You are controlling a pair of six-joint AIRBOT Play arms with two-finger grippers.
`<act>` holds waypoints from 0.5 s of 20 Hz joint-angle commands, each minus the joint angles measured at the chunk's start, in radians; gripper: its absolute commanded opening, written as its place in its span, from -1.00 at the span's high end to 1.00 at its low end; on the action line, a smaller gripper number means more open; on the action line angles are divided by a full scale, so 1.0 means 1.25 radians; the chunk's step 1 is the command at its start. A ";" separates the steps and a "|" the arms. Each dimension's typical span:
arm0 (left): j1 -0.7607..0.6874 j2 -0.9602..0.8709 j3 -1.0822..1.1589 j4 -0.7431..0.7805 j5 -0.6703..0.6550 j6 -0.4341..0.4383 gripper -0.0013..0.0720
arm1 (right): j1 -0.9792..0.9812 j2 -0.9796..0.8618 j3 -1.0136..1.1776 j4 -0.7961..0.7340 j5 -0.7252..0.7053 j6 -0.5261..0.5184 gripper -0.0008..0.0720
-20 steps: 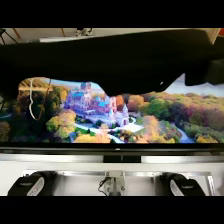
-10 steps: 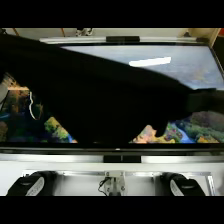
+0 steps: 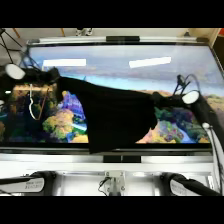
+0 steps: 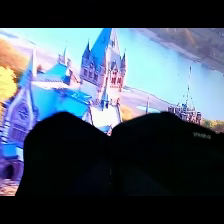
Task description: Fold the shirts.
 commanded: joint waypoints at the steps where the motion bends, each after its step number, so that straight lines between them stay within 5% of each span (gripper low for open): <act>1: -0.016 -0.129 -0.007 -0.159 -0.019 0.001 0.65 | 0.001 -0.120 -0.014 0.201 -0.090 -0.061 0.71; 2: -0.013 -0.135 -0.007 -0.163 -0.043 0.003 0.34 | 0.000 -0.117 -0.011 0.204 -0.088 -0.096 0.38; 3: -0.003 -0.132 -0.006 -0.163 -0.069 0.033 0.48 | -0.010 -0.108 -0.001 0.201 -0.070 -0.131 -0.34; 4: 0.013 -0.128 0.005 -0.163 -0.118 0.089 0.88 | -0.030 -0.092 0.018 0.195 -0.024 -0.184 -0.63; 7: 0.071 -0.121 0.074 -0.157 -0.306 0.201 0.88 | -0.096 -0.015 0.079 0.136 0.194 -0.229 -0.63; 10: 0.106 -0.065 0.098 -0.062 -0.374 0.219 0.88 | -0.074 0.101 0.070 -0.045 0.419 -0.163 -0.63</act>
